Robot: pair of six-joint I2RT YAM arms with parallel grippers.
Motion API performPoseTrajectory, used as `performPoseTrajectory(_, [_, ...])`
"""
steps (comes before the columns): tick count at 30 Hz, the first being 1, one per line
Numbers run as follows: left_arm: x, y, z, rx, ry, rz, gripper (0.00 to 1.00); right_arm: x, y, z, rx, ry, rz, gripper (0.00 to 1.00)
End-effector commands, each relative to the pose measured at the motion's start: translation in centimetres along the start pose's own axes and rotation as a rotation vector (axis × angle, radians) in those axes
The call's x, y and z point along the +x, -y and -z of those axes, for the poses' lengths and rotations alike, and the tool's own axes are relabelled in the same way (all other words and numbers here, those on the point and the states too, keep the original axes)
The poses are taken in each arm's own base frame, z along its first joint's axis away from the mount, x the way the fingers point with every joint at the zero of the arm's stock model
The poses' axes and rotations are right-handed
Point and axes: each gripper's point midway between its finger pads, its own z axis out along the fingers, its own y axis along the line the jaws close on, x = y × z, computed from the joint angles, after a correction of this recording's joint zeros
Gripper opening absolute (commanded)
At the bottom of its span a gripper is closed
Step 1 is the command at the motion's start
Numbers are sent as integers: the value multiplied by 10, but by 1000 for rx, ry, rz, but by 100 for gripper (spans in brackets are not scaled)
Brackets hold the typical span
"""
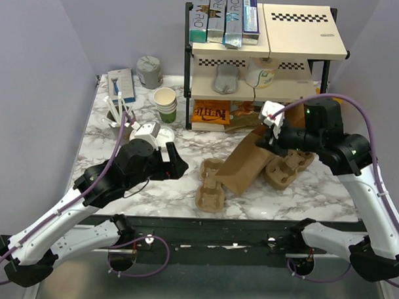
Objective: Pack the takeout coffee
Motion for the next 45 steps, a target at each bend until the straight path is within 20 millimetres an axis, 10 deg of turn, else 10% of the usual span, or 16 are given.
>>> performPoseTrajectory(1, [-4, -2, -1, -17, 20, -7, 99, -5, -38, 17, -179, 73, 248, 24])
performPoseTrajectory(4, [-10, 4, -3, -10, 30, -11, 99, 3, -50, 13, -219, 98, 270, 27])
performPoseTrajectory(13, [-35, 21, -8, -20, 62, -4, 99, -3, -66, 18, -247, 106, 297, 78])
performPoseTrajectory(25, [-51, 47, -25, 14, 63, 7, 99, -98, -76, 92, -102, 525, 323, 100])
performPoseTrajectory(30, [-55, 61, -40, 51, 63, 2, 99, -122, -9, 132, 314, 699, -222, 100])
performPoseTrajectory(32, [-47, 77, -45, 139, 17, -43, 99, -91, 44, 155, 650, 669, -570, 100])
performPoseTrajectory(35, [-50, 98, -52, 238, 23, -70, 99, -33, 64, 159, 898, 536, -824, 100])
performPoseTrajectory(42, [-92, 107, -62, 142, 82, -31, 99, 52, 77, 169, 1268, 283, -954, 100])
performPoseTrajectory(45, [-98, 117, -70, 162, 71, -45, 99, 68, 77, 135, 1174, 175, -982, 100])
